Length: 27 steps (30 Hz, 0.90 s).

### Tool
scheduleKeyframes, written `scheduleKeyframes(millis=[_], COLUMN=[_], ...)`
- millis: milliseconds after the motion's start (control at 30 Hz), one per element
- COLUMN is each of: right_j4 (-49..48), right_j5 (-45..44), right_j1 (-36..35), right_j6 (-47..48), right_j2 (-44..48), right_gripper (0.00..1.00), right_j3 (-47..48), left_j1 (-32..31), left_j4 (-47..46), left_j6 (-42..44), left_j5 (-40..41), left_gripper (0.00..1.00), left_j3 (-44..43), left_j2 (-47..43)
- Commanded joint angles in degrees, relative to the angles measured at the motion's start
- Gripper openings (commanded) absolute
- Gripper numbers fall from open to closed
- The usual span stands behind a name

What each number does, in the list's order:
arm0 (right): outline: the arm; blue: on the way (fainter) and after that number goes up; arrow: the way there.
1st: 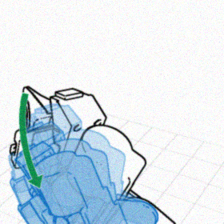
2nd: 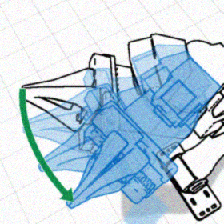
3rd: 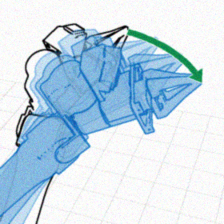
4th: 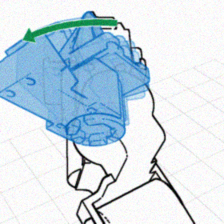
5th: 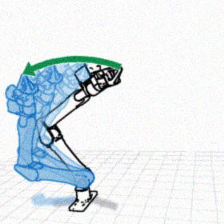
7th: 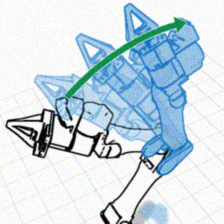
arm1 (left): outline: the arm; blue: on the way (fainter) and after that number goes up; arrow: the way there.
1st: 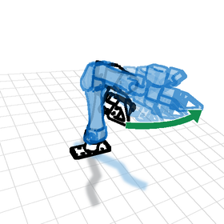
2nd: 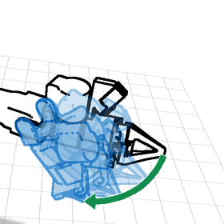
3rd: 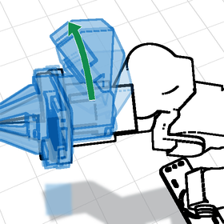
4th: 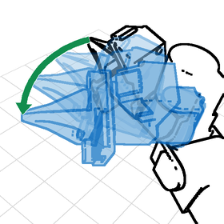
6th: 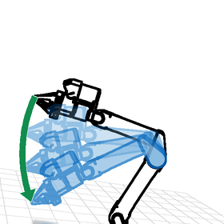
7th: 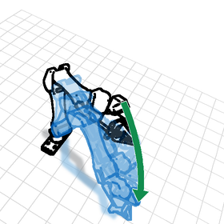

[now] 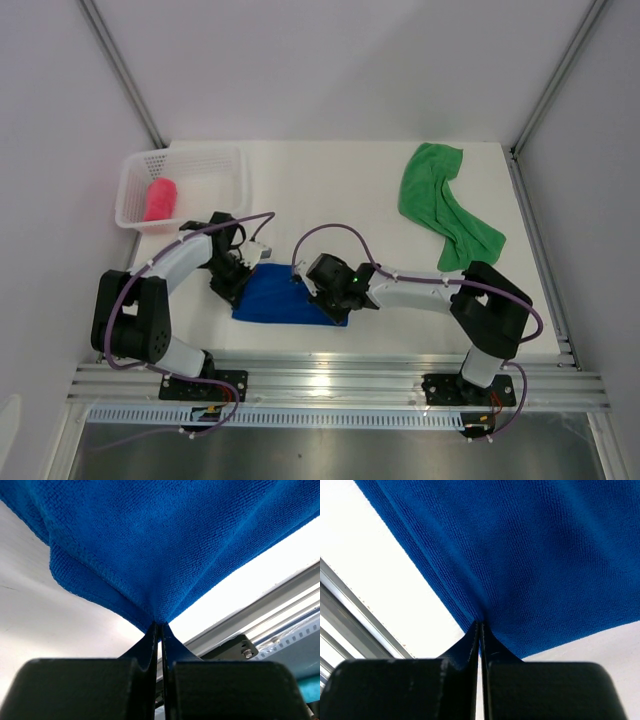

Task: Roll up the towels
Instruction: Fold the towel

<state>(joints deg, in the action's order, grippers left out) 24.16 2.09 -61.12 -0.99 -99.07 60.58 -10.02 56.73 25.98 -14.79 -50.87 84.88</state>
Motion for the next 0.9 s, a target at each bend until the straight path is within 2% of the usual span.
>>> scheduleKeyframes(millis=[0, 533, 733, 833, 867], right_j4=[1.68, 5.02, 0.89, 0.62, 0.62], right_j5=[0.99, 5.64, 10.03, 11.71, 12.41], right_j1=[0.13, -0.31, -0.31, -0.14, -0.05], right_j6=[2.21, 3.46, 1.87, 1.26, 1.26], right_j2=[2.73, 5.73, 2.92, 1.07, 0.81], right_gripper=[0.00, 0.00, 0.00, 0.14, 0.19], right_j3=[2.18, 0.43, -1.95, -2.39, -2.39], left_j1=[0.27, 0.35, 0.35, 0.35, 0.35], left_j4=[1.80, 7.17, 3.92, 3.22, 3.04], left_j6=[1.01, 2.85, 3.55, 3.47, 3.55], left_j5=[-0.77, -0.07, 2.91, 3.01, 3.27], left_gripper=[0.01, 0.01, 0.01, 0.06, 0.11], left_j3=[-2.65, -2.22, 1.74, 2.09, 2.18], left_j2=[-0.95, -2.53, 3.53, 6.17, 6.43])
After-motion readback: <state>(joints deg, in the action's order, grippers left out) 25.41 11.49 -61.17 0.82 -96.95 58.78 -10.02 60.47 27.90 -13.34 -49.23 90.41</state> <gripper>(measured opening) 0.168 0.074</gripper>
